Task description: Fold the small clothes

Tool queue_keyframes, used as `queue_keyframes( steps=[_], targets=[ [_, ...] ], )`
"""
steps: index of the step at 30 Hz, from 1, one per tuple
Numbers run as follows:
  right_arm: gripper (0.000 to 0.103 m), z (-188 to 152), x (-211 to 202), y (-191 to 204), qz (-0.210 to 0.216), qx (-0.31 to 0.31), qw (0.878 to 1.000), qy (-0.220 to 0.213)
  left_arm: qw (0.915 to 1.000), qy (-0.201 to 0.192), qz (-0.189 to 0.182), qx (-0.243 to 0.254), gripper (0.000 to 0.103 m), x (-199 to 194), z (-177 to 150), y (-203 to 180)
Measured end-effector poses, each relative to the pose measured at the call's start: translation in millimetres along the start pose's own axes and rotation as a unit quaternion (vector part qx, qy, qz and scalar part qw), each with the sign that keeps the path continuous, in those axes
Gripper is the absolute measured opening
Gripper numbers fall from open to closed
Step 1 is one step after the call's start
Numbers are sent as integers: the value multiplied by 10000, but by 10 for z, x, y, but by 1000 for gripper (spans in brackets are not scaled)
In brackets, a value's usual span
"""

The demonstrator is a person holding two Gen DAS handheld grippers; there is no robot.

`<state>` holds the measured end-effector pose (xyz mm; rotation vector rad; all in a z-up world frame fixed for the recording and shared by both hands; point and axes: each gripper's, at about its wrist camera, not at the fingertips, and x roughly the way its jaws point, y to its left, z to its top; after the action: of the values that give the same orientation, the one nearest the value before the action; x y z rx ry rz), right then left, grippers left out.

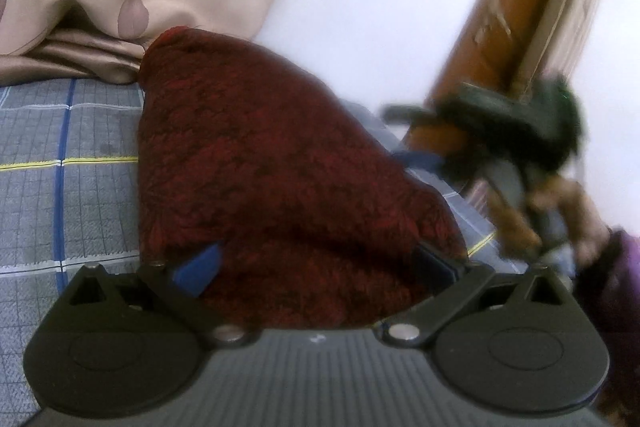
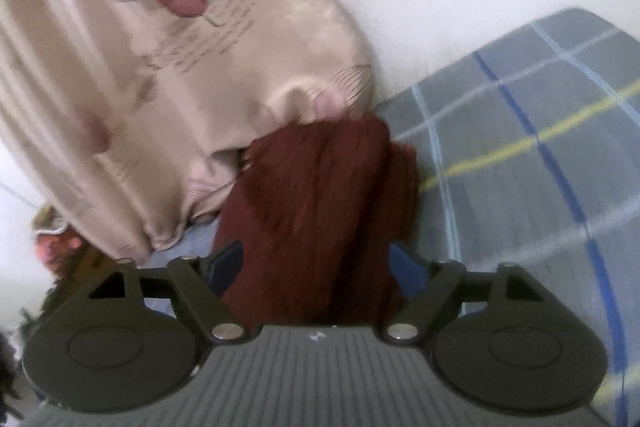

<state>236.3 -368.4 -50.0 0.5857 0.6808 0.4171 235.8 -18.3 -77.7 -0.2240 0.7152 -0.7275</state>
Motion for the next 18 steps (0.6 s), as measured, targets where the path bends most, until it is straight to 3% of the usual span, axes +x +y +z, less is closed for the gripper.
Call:
queue_keyframes(
  steps=[2,5,8,11,13,14,17,18],
  targets=[
    [86,155,221,-28,-354,-3,9994,21,10000,-10,-4,17,102,-12,-8,-3],
    [80,289,543,-121,-376,261,9988,174,10000,-55,-34,-11,103,-27,-19,27],
    [27,334,884,-141,13,534,9974,482,9999,-109,73,-77,103,-45,-44,66],
    [24,344,1057,-29,459,488,9971,373,9997,-142,58,-205,103,-51,-66,143],
    [23,379,997,-5,997,625,9930,-40,9994,-185,-57,-293,103,-65,-58,157],
    [23,385,988,-38,1067,653,9920,-144,9994,-195,-106,-275,103,-71,-51,147],
    [22,222,1062,-307,450,552,9975,-33,9998,-129,-102,-74,103,-49,-54,83],
    [20,156,1076,-423,490,656,9966,4,9999,-111,-81,-13,103,-44,-57,71]
  ],
)
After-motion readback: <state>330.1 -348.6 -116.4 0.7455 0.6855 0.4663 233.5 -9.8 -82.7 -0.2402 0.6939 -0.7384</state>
